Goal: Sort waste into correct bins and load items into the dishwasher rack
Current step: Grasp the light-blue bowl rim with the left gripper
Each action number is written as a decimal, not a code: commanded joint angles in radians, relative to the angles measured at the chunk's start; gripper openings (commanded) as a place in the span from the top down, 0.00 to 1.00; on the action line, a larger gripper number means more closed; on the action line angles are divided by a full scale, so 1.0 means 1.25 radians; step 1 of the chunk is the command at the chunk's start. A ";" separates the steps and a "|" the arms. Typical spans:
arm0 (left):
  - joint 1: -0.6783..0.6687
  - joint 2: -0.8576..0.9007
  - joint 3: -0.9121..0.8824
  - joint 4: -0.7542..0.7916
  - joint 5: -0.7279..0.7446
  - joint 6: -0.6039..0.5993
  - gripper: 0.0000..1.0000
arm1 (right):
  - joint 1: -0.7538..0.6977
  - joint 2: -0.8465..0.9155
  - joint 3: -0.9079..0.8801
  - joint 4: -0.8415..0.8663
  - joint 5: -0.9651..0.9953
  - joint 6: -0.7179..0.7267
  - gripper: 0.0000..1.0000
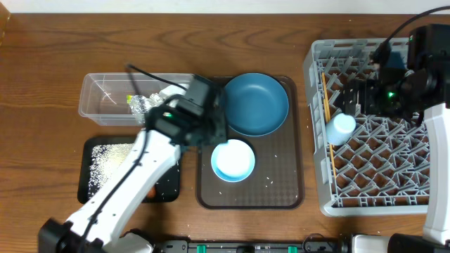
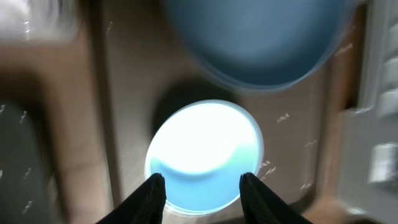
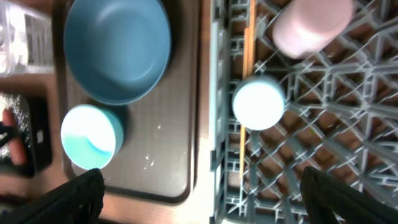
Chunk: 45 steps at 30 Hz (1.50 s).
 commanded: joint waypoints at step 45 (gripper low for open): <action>-0.080 -0.043 -0.139 0.046 -0.045 -0.069 0.94 | 0.319 -0.005 -0.277 0.133 -0.020 0.110 0.32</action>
